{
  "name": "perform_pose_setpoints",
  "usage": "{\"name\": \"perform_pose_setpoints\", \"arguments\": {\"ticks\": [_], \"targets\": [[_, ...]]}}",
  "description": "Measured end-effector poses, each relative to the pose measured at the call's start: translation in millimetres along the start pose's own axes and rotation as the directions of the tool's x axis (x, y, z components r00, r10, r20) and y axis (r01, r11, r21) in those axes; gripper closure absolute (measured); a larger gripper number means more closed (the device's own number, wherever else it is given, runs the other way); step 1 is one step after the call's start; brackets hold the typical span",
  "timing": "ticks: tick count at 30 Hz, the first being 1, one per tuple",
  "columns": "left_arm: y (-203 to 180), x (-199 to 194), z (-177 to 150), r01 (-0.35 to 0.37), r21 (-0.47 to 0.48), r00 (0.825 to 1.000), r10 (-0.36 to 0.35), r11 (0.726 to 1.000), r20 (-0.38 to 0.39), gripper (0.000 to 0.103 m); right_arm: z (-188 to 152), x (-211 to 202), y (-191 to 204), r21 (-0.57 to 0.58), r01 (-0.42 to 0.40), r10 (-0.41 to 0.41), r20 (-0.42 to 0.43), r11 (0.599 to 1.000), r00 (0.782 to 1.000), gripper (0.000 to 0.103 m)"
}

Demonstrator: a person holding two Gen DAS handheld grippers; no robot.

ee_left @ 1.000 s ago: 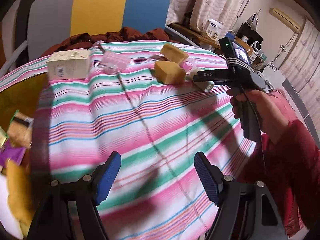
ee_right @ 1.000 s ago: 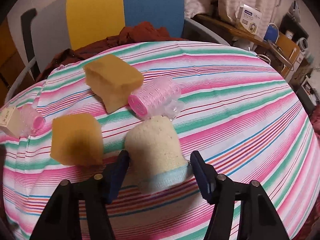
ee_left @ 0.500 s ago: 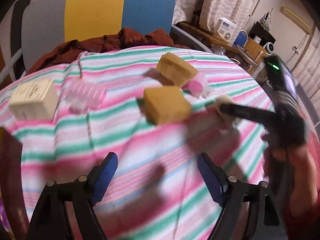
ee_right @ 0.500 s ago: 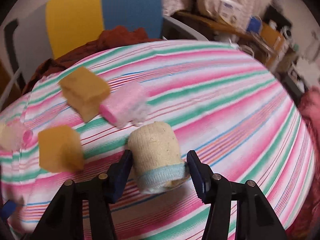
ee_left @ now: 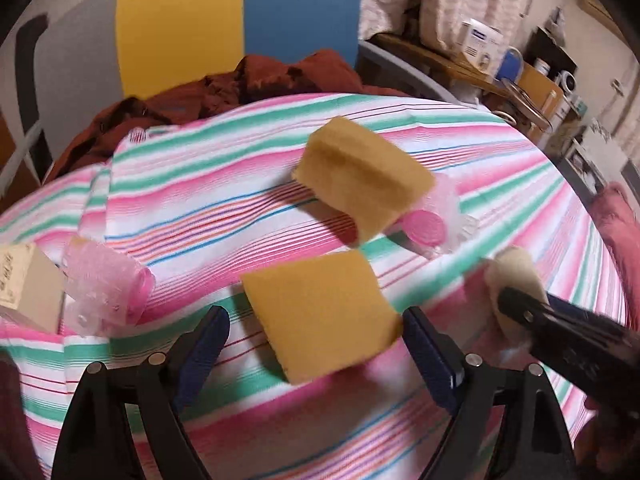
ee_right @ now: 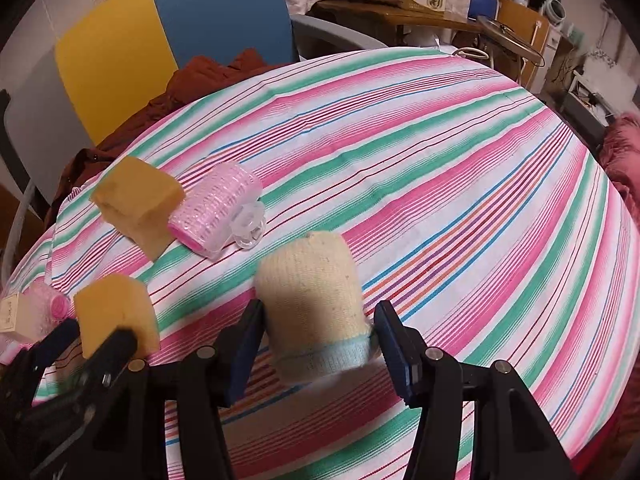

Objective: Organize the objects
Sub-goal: 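Grasp the second orange sponge with the left tool, then carry the orange sponge to the tray with the left tool while the right tool carries the rolled sock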

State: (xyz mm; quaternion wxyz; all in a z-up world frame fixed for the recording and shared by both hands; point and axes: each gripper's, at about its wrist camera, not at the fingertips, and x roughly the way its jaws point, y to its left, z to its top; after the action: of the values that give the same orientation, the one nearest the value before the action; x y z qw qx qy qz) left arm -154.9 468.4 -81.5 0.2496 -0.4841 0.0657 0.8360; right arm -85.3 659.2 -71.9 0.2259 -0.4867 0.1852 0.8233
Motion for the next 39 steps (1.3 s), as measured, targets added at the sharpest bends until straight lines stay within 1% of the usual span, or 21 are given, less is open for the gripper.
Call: {"name": "perform_pose_setpoints", "arguments": {"ticks": [1, 3, 4, 5, 7, 8, 11, 16, 18, 21, 23, 27, 32, 39], "targets": [[4, 3, -1, 0.021, -0.020, 1.000, -0.021, 1.000, 0.001, 0.014, 1, 1, 0, 0.001, -0.001, 0.001, 0.000, 1.000, 1.000, 0.046], [8, 7, -4, 0.040, -0.030, 0.999, -0.039, 0.999, 0.013, 0.014, 0, 1, 1, -0.003, 0.004, -0.004, 0.001, 1.000, 1.000, 0.045], [9, 5, -6, 0.049, -0.019, 0.998, -0.048, 0.999, 0.044, 0.016, 0, 1, 2, -0.006, 0.006, -0.006, 0.001, 1.000, 1.000, 0.045], [10, 4, -9, 0.054, -0.007, 0.996, -0.054, 0.998, 0.068, 0.020, 0, 1, 3, -0.013, 0.012, -0.012, 0.002, 1.000, 1.000, 0.045], [12, 2, -15, 0.076, 0.008, 0.992, -0.077, 0.997, 0.100, 0.023, 0, 2, 4, -0.022, 0.019, -0.019, 0.003, 1.000, 1.000, 0.045], [15, 0, -16, 0.090, -0.002, 0.990, -0.089, 0.996, 0.108, 0.027, 0, 2, 5, -0.025, 0.022, -0.022, 0.003, 0.999, 1.000, 0.045], [17, 0, -16, 0.106, -0.010, 0.989, -0.104, 0.994, 0.108, 0.028, 0, 3, 6, -0.032, 0.029, -0.029, 0.005, 0.999, 1.000, 0.045], [14, 1, -19, 0.086, 0.023, 0.990, -0.088, 0.996, 0.109, 0.030, 0, 5, 9, -0.042, 0.038, -0.038, 0.008, 0.998, 0.999, 0.045], [14, 0, -22, 0.089, 0.026, 0.989, -0.092, 0.996, 0.119, 0.036, 0, 4, 9, -0.046, 0.041, -0.041, 0.010, 0.998, 0.999, 0.045], [9, -5, -28, 0.075, 0.061, 0.988, -0.082, 0.995, 0.134, 0.041, -1, 4, 11, -0.055, 0.048, -0.047, 0.013, 0.997, 0.999, 0.045], [7, -10, -33, 0.057, 0.076, 0.987, -0.068, 0.995, 0.148, 0.042, -2, 3, 12, -0.058, 0.051, -0.050, 0.016, 0.997, 0.999, 0.045], [11, -18, -41, 0.047, 0.064, 0.985, -0.057, 0.997, 0.163, 0.043, -4, 1, 12, -0.060, 0.055, -0.054, 0.025, 0.997, 0.998, 0.046], [16, -30, -53, 0.048, 0.058, 0.980, -0.058, 0.997, 0.188, 0.044, -5, -6, 18, -0.095, 0.087, -0.081, 0.065, 0.992, 0.995, 0.047], [12, -52, -72, 0.033, 0.113, 0.968, -0.060, 0.993, 0.245, 0.044, -5, -13, 27, -0.130, 0.095, -0.081, 0.107, 0.987, 0.991, 0.047]]}}
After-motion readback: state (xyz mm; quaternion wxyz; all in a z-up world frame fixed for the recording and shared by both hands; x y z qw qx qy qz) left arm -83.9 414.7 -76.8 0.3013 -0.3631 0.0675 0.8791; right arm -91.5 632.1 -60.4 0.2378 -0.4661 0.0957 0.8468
